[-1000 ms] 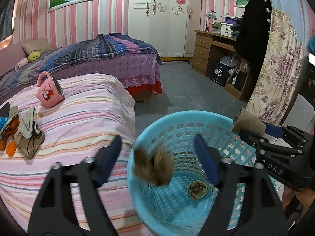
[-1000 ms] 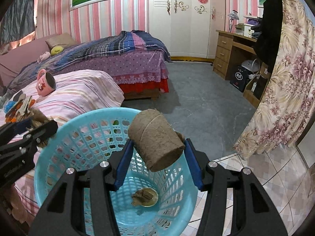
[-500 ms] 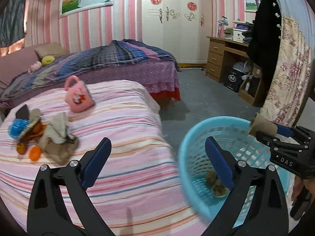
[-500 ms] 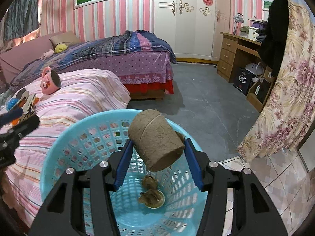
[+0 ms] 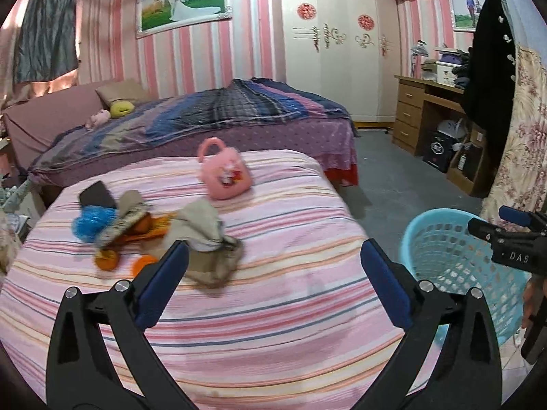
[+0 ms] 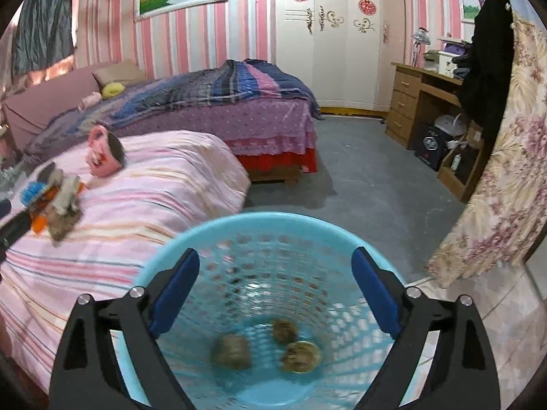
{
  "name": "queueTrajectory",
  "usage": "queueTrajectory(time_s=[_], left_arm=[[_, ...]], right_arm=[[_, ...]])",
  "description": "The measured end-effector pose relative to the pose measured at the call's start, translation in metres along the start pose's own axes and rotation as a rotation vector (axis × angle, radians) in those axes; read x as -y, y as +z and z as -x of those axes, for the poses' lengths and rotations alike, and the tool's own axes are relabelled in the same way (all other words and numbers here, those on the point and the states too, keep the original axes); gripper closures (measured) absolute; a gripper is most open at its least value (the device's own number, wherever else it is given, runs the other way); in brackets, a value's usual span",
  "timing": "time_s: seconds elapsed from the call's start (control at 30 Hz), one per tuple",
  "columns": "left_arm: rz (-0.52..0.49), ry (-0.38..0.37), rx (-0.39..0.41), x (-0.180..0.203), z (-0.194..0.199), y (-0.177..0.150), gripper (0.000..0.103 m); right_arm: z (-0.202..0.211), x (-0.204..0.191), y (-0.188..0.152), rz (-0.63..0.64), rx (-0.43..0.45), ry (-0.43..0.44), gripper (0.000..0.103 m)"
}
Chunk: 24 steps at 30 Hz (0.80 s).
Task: Collect trash
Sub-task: 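Move both grippers back over the bed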
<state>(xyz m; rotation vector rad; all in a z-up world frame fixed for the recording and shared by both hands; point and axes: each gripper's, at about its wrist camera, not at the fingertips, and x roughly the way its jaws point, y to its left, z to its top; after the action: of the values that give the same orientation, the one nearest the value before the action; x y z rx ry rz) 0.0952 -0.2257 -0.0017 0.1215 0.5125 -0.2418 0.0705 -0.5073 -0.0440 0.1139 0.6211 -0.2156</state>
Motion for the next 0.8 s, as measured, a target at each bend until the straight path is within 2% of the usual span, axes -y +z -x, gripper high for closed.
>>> queueTrajectory(time_s=[0.33,0.63,0.8], left_arm=[[0.055,0.087,-0.012,-0.079,0.003,-0.005,0.006],[0.049,0.169,-0.002,-0.139,-0.008,0.001,0.006],[0.080,0.175,-0.022,-0.171,-0.012,0.000,0.006]], right_arm=[[-0.009,-0.070,0.013,0.078,0.007,0.031,0.014],[-0.018,-0.147,0.021,0.185,0.011,0.076,0.014],[-0.021,-0.174,0.025,0.214,0.012,0.087,0.014]])
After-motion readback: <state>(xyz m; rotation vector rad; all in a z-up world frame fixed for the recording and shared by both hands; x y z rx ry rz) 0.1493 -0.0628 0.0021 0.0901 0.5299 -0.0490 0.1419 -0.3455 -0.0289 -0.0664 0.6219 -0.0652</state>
